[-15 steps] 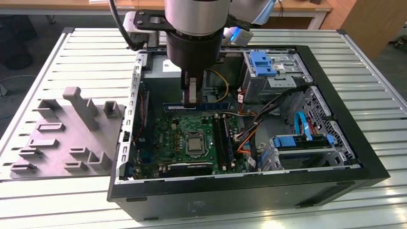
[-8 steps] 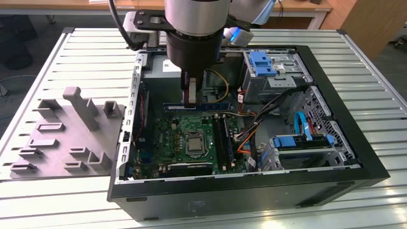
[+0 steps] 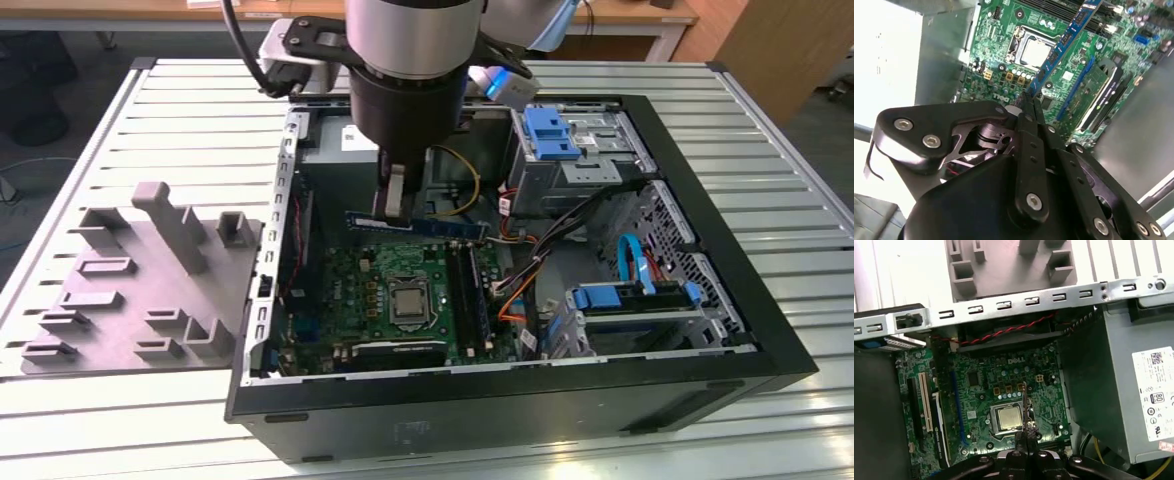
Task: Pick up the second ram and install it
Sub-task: 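Insert the second ram into the second slot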
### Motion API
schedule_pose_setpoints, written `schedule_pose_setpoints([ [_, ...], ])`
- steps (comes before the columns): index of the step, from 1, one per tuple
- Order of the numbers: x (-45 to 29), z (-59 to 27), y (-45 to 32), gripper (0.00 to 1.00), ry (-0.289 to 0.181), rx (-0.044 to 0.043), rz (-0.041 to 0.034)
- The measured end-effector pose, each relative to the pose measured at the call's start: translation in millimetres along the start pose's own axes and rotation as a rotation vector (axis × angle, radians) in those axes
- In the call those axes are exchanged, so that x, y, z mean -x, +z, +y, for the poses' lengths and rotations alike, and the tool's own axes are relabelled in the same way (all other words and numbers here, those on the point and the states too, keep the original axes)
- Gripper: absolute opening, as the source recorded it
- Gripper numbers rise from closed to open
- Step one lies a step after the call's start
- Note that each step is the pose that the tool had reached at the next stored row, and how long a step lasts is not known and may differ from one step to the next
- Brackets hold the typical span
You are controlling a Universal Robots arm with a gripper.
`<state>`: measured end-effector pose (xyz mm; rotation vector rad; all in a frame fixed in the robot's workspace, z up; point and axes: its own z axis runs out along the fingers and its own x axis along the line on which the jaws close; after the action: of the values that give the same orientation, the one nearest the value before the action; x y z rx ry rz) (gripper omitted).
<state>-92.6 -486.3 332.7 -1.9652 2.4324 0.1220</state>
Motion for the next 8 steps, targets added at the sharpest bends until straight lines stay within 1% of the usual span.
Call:
schedule_pose_setpoints([
  [8, 0.0, 0.0, 0.6, 0.12, 0.143, -0.0087, -0.0063],
])
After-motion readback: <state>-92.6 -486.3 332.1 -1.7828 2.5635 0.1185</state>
